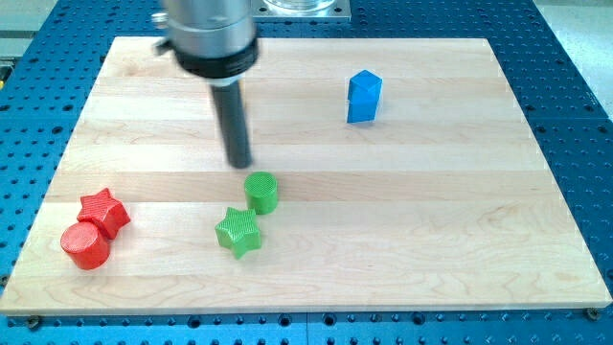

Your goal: Slide the green blocks to the left of the red star

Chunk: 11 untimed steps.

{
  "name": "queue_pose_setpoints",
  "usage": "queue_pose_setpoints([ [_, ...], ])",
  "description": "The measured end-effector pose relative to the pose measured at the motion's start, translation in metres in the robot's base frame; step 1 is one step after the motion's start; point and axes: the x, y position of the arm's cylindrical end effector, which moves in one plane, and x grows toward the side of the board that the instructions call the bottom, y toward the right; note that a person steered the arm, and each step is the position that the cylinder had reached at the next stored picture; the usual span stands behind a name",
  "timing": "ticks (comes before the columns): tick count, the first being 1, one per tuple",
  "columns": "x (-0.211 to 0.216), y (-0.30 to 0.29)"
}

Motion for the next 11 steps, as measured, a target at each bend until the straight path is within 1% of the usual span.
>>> queue_pose_setpoints([
  [1,0.014,0.061],
  [2,0.035,0.044],
  [3,0.035,0.003],
  [4,0.038,0.042],
  [5,0.045,0.099],
  [6,0.067,0.019],
  [7,0.069,-0.025],
  [8,0.072,0.045],
  [9,0.123,0.077],
  [10,0.150,0.005],
  [11,0.114,-0.009],
])
